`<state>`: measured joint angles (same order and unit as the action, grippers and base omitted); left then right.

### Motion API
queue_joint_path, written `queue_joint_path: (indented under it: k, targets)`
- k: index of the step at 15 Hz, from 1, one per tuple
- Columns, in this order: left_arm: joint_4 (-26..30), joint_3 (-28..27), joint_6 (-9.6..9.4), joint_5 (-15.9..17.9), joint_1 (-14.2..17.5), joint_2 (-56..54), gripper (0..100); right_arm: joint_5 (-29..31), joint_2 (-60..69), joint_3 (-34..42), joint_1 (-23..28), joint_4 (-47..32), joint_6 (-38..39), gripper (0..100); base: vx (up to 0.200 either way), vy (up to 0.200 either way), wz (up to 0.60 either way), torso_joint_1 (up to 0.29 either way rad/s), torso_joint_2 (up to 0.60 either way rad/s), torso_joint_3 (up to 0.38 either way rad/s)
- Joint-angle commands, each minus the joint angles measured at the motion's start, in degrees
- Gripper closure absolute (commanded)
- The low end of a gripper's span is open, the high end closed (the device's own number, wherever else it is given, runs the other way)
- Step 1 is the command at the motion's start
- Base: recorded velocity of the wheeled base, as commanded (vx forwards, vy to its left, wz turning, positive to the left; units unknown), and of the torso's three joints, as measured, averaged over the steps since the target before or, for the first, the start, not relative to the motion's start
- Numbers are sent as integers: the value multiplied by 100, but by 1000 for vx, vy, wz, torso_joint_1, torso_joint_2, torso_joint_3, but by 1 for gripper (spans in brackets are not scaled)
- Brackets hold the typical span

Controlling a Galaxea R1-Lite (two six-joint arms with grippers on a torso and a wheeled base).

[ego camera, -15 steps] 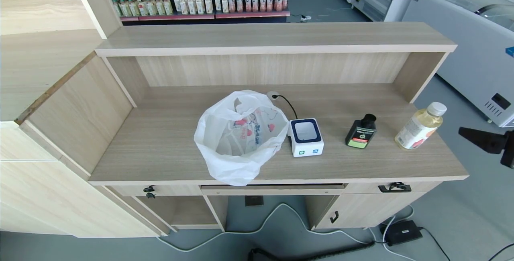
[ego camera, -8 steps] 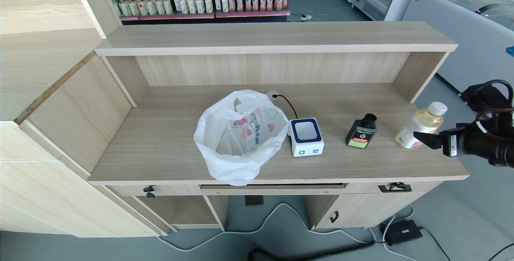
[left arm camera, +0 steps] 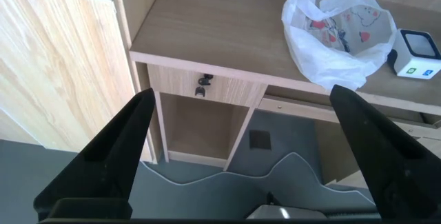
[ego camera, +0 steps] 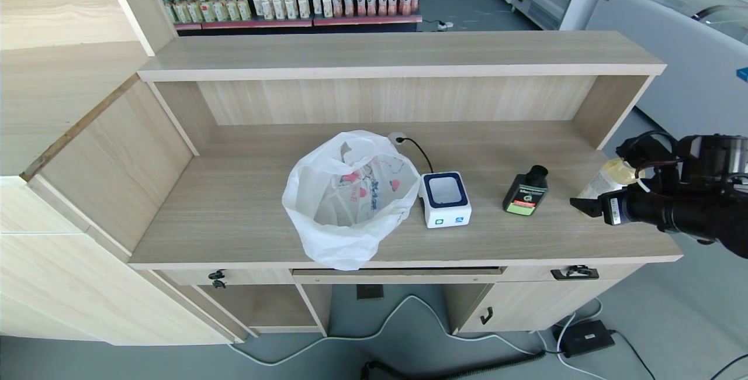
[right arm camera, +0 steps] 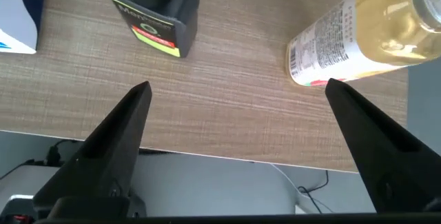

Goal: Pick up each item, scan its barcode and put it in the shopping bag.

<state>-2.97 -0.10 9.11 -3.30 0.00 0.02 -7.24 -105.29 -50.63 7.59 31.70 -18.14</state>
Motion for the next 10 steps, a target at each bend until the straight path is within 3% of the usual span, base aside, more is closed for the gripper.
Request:
queue_joint_path:
  k: [1, 10]
  targets:
    - [-1, 1, 3, -4, 0, -2, 0, -155, -317, -193, -206, 3, 30, 0, 0, 0, 0, 0, 0, 0]
    - [-1, 1, 3, -4, 0, -2, 0, -287, -1319, -1248, -382, 47, -41, 0, 0, 0, 0, 0, 0, 0]
